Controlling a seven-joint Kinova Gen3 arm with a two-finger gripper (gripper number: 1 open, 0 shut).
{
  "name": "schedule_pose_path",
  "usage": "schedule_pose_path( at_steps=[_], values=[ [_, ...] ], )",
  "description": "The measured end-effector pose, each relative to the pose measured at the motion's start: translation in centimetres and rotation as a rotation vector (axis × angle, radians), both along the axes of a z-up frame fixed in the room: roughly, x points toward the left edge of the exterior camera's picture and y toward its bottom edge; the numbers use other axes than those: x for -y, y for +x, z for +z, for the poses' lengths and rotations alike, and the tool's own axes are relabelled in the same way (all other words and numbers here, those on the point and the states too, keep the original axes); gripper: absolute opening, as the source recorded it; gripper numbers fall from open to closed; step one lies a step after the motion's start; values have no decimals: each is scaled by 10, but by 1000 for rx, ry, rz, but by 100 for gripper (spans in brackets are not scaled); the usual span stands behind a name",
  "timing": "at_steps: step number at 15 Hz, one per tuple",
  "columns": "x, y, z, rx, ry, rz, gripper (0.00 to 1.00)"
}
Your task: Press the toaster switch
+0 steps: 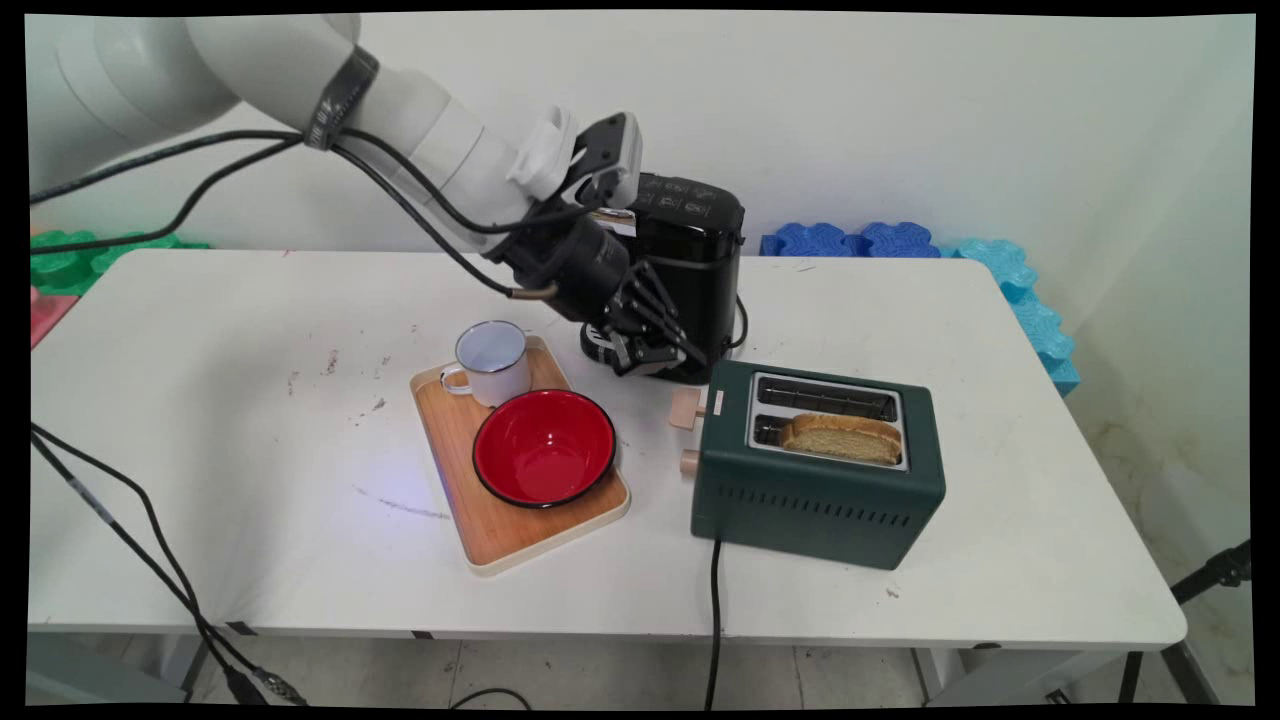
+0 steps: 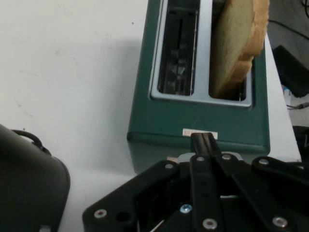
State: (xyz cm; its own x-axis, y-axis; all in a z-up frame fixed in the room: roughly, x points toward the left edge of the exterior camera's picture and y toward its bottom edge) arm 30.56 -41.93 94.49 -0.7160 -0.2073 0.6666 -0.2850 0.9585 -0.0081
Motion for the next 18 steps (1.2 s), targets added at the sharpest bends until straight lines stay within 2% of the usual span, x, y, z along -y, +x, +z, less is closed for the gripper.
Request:
schedule_pose_path(
  at_steps=[9, 18],
  values=[
    [5, 1, -31, 27, 53, -19, 0],
    [15, -2, -51, 40, 31, -46, 0]
  ],
)
